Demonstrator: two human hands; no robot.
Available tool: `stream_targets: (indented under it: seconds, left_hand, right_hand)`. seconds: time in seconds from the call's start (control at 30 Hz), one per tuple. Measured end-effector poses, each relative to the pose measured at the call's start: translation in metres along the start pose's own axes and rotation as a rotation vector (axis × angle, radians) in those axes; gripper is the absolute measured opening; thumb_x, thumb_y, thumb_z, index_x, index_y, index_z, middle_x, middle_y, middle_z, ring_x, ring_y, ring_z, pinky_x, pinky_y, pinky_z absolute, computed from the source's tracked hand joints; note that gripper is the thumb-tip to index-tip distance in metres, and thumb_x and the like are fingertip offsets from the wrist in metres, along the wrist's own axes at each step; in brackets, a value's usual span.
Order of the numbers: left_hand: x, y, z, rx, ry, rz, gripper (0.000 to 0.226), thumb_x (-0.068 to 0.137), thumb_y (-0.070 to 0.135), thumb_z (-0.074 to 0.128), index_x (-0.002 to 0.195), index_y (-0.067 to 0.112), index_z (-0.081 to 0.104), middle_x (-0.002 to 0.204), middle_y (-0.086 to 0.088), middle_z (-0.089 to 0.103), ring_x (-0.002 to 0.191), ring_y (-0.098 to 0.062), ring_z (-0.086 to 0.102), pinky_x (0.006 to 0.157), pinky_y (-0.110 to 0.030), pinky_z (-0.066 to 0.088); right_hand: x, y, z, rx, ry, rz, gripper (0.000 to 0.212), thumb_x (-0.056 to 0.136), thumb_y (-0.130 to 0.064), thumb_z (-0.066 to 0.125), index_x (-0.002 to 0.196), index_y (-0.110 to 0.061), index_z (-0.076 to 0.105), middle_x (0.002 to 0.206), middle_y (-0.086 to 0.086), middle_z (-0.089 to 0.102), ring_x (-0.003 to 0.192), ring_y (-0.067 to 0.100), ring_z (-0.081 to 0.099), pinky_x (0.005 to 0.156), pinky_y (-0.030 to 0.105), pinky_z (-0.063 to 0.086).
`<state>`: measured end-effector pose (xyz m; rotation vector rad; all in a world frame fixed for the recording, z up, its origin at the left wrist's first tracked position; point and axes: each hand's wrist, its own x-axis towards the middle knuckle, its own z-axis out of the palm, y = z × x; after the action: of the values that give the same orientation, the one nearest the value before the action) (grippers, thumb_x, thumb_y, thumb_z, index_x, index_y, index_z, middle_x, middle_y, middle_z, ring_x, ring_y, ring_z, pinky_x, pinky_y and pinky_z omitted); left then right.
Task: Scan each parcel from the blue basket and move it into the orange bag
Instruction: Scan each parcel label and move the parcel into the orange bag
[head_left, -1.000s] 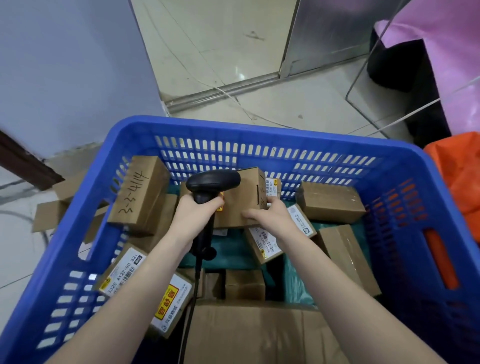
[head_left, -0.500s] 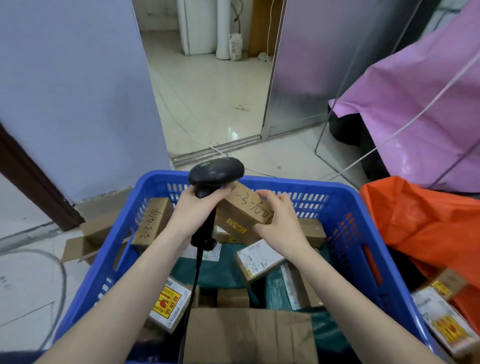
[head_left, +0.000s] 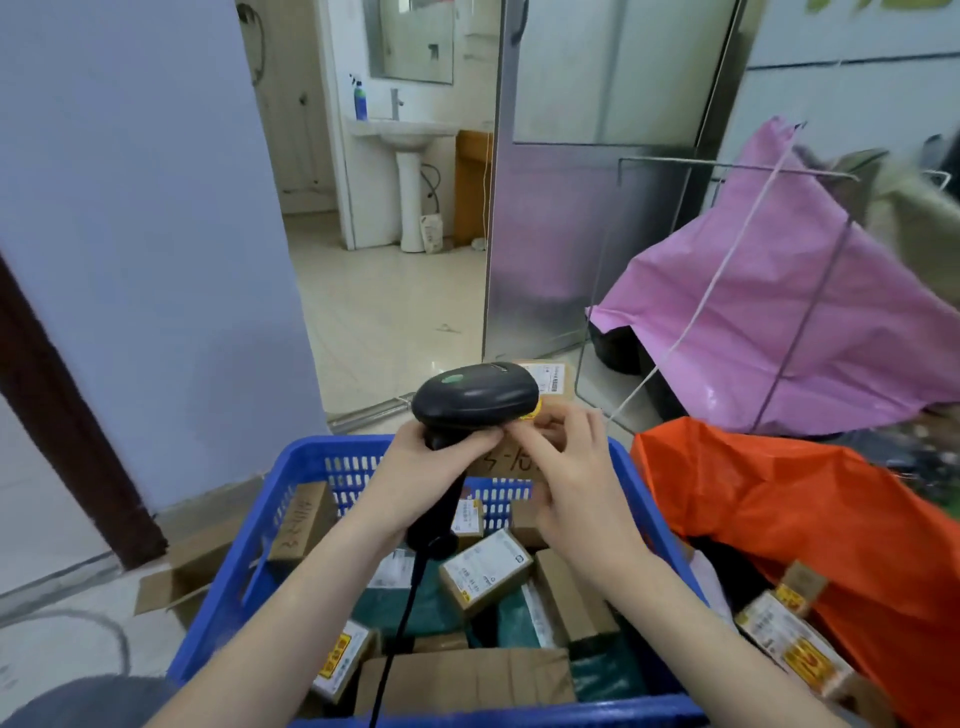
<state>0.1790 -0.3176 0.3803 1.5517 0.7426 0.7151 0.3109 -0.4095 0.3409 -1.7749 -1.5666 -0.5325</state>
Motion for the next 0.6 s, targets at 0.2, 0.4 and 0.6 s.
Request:
stream_targets:
  seconds: [0.2,0.4,0.6]
  left_hand:
    - [-0.03,0.019,0.011,-0.048,0.037,0.059,0.012,0.079,0.029,0.076,0.086,0.032,0.066,0.088,0.01,0.073,0.086,-0.003,0.067,0.072,-0.018,0.051]
    - [-0.044,0.026,0.016,-0.093,0.1,0.125,0.018,0.079,0.025,0.075,0.087,0.034,0.061,0.087,0.014,0.068,0.087,0.0,0.062,0.071,-0.018,0.046]
    - [-0.048,0.033,0.015,-0.16,0.101,0.124,0.021,0.081,0.026,0.072,0.097,0.028,0.058,0.067,0.018,0.071,0.064,0.004,0.067,0.066,-0.022,0.048]
  right_hand:
    - [-0.014,-0.005,-0.039,-0.034,0.058,-0.096,0.075,0.055,0.015,0.058,0.124,-0.014,0.053,0.114,0.004,0.039,0.105,0.023,0.039,0.085,0.032,0.047]
    - [-0.022,-0.014,-0.069,0.454,-0.038,0.185,0.058,0.07,-0.009,0.052,0.126,-0.024,0.055,0.132,-0.006,0.033,0.131,0.006,0.032,0.104,0.01,0.028]
    - [0.0,-0.013,-0.088,0.887,0.041,0.748,0.047,0.092,-0.026,0.052,0.137,-0.032,0.038,0.137,0.001,0.041,0.121,0.008,0.046,0.083,0.021,0.045]
